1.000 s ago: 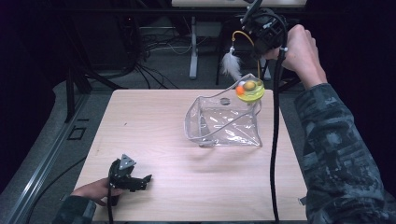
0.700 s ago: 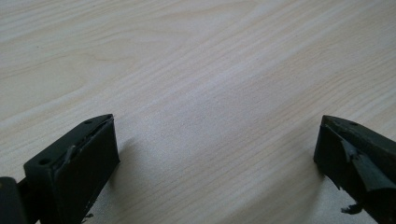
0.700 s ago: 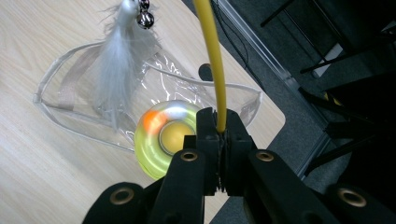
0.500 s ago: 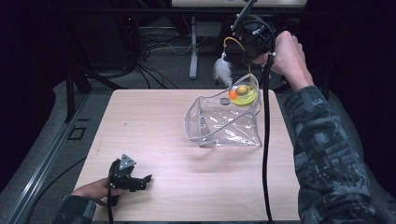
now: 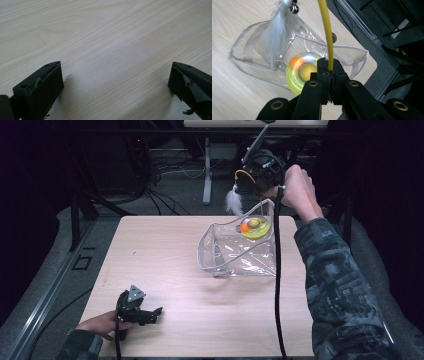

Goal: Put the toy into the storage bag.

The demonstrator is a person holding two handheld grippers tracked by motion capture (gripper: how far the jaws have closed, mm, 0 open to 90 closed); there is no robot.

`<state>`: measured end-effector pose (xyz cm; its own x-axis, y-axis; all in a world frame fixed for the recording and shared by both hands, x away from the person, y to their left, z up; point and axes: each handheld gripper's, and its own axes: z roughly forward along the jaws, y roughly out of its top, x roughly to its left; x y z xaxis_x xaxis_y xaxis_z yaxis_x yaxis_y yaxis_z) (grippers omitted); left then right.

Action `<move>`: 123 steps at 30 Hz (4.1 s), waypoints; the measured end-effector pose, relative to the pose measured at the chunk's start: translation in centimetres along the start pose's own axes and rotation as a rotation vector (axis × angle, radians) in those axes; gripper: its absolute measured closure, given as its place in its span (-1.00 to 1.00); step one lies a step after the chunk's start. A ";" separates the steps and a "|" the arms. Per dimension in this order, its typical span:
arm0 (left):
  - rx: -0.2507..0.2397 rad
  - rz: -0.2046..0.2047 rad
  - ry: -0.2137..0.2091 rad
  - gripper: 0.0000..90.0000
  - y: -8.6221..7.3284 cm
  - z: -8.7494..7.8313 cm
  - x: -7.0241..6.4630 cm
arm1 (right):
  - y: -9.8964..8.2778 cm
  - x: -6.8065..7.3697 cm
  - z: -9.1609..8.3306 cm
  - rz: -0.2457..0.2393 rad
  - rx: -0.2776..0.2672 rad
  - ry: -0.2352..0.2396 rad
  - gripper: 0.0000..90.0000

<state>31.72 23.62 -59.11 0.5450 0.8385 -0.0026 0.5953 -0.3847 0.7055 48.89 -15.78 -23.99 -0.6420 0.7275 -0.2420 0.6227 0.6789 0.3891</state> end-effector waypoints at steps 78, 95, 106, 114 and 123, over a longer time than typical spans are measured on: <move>0.000 0.001 -0.001 -1.00 0.0 0.0 0.0 | -5.7 0.2 9.1 0.066 0.178 0.084 0.53; 0.000 0.001 -0.001 -1.00 0.0 0.0 0.0 | -7.9 0.2 4.1 0.112 0.036 0.108 -0.69; 0.000 0.001 0.000 -1.00 0.0 0.0 0.0 | -11.2 -0.5 3.0 0.126 -0.006 0.086 -0.91; 0.000 0.001 0.000 -1.00 0.0 0.0 0.0 | -14.8 -0.3 3.9 0.151 -0.025 0.083 -0.93; -0.009 -0.001 0.008 -1.00 0.0 0.1 -0.1 | -18.0 0.6 5.7 0.160 -0.016 0.082 -0.94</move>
<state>31.72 23.56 -59.20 0.5397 0.8419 0.0024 0.5901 -0.3803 0.7121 39.83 -27.00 -36.16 -0.5699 0.8152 -0.1032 0.7131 0.5531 0.4307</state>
